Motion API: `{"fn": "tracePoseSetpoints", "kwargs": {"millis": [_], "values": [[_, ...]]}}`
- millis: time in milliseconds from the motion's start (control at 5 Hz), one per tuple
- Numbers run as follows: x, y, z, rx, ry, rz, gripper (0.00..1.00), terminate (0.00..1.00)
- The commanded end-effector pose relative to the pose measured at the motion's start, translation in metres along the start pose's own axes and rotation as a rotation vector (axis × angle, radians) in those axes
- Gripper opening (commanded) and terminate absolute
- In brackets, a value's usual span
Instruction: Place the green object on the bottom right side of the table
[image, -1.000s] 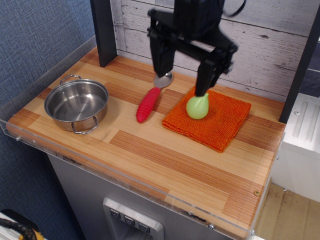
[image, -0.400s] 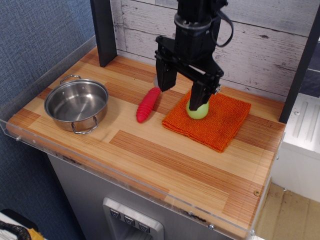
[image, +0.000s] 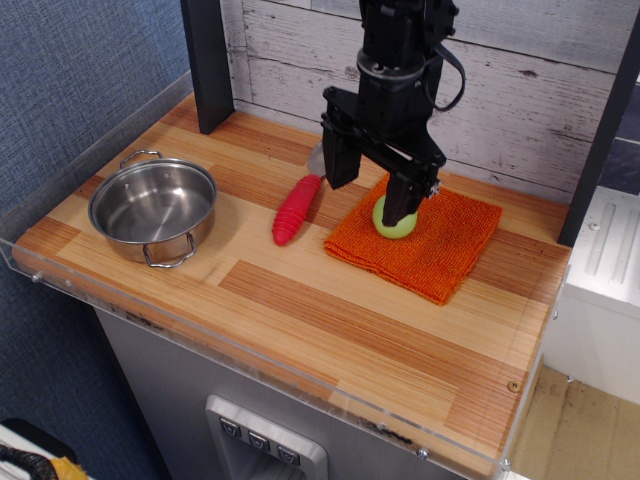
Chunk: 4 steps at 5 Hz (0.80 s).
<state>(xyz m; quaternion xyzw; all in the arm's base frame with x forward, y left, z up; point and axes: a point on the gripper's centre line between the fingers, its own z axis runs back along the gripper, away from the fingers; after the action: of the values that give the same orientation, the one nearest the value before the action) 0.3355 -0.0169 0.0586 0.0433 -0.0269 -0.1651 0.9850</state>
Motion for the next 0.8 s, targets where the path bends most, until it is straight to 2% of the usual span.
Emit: {"fn": "tracePoseSetpoints", "kwargs": {"millis": [0,600], "values": [[0.016,-0.001,-0.001,-0.004,-0.048,-0.05,1.0,0.0],[0.027,-0.005,-0.013,-0.005,-0.101,-0.056,1.0,0.0]]}}
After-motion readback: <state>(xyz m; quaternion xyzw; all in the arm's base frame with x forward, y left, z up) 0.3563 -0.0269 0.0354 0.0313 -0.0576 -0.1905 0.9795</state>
